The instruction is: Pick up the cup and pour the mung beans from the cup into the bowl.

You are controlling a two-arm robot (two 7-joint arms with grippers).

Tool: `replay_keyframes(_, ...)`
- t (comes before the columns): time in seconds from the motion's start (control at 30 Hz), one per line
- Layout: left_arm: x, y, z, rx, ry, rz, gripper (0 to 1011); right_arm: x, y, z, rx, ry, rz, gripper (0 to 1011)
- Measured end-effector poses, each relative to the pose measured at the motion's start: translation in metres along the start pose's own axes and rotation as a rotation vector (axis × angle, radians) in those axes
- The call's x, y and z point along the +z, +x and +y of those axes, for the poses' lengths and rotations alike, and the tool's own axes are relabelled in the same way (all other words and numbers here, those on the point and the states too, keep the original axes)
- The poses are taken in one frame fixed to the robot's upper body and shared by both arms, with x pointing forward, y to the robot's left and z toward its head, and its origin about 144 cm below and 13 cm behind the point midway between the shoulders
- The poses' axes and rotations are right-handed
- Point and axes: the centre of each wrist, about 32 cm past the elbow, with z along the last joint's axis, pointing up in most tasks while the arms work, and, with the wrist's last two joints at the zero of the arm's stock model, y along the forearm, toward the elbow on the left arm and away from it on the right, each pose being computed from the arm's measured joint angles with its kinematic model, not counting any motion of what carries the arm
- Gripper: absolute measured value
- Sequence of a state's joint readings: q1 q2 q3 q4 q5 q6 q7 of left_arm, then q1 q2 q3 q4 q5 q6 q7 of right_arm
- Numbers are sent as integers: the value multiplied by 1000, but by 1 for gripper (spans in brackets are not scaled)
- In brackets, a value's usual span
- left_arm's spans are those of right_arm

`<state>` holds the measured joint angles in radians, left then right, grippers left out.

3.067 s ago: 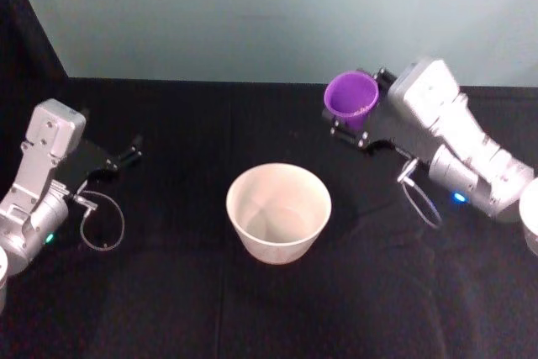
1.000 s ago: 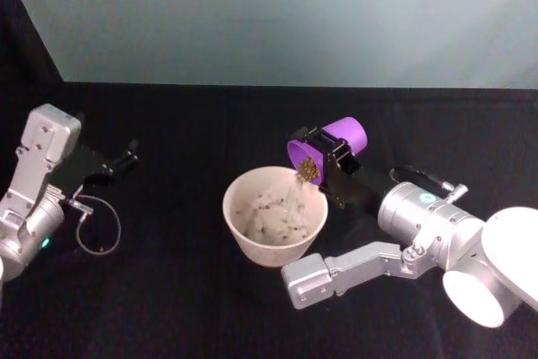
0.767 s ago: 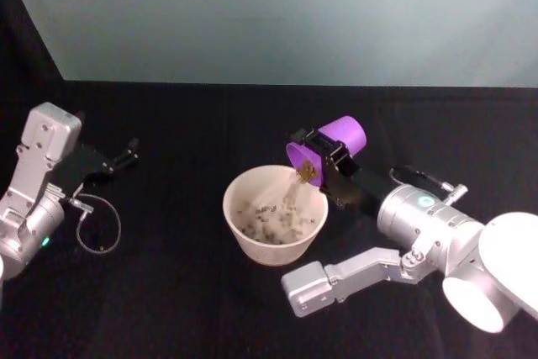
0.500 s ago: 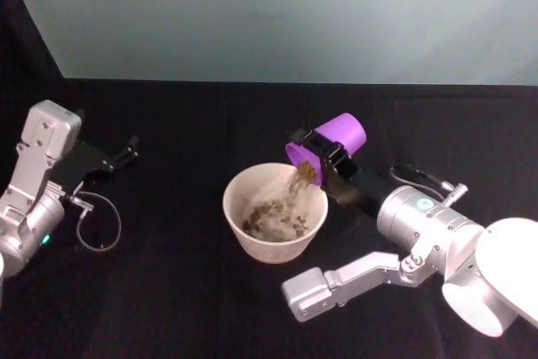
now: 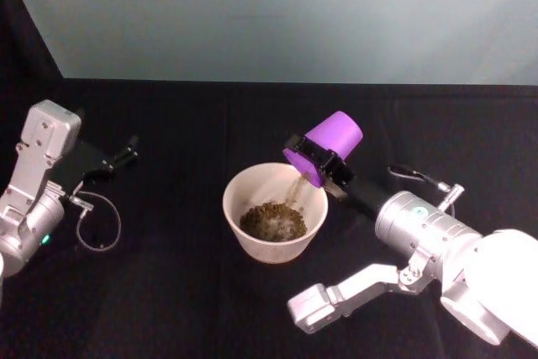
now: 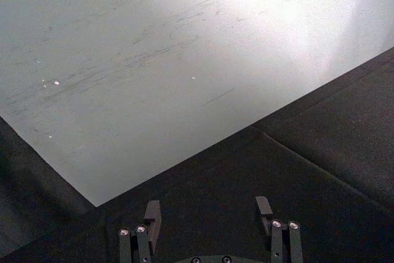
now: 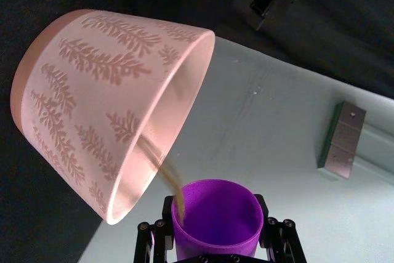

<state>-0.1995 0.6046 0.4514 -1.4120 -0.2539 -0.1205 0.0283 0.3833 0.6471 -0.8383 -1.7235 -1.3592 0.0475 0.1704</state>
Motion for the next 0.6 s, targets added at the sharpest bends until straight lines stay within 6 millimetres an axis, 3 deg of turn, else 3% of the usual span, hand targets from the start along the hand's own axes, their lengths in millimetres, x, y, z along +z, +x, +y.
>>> replay_keyframes(0.6,0,0,0,0,0,0,1000,4,-8,1,-40,-64,-224,749)
